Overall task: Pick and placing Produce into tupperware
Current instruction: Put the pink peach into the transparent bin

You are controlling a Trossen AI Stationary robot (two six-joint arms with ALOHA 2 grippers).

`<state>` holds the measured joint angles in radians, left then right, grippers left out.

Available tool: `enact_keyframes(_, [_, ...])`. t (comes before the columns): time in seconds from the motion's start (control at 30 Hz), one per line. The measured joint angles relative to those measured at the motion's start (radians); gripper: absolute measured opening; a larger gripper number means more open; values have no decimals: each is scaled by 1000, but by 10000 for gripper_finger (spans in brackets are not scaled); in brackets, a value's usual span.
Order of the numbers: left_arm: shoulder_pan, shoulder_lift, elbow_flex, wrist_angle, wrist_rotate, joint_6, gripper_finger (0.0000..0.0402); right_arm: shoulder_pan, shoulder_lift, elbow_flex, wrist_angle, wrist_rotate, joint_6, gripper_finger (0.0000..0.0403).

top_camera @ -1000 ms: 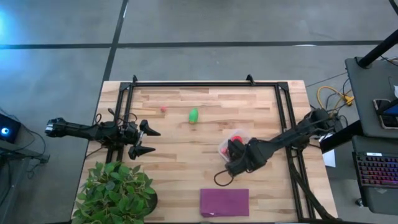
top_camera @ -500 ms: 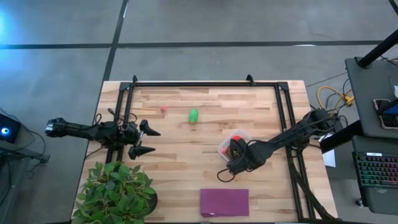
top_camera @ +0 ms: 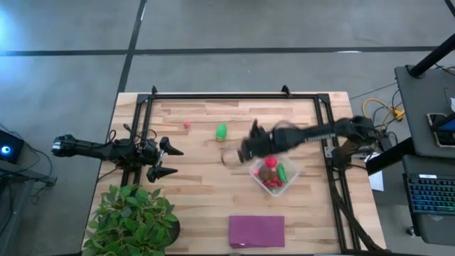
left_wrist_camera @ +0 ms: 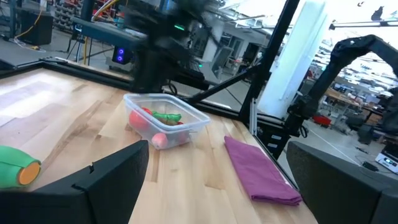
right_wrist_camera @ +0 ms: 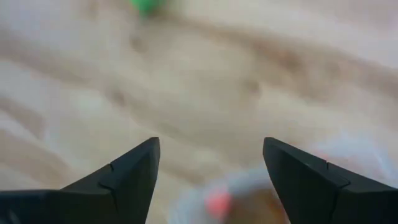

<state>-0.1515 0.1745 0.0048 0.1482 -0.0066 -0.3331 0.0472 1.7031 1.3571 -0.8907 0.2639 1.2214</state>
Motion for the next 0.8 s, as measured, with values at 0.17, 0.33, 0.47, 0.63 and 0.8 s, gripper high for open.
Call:
enact_keyframes(0.17, [0, 0, 0, 0, 0, 0, 367, -213, 11, -2, 228, -133, -142, 270])
enact_keyframes(0.33, [0, 0, 0, -1, 0, 0, 367, -323, 85, -4, 378, -316, -186, 271])
enact_keyframes(0.47, [0, 0, 0, 0, 0, 0, 367, -343, 175, -4, 447, -378, -193, 271])
enact_keyframes(0.63, [0, 0, 0, 0, 0, 0, 367, -356, 291, 58, 482, -407, -145, 270])
enact_keyframes(0.8, [0, 1, 0, 0, 0, 0, 367, -355, 383, 209, 476, -422, -176, 257])
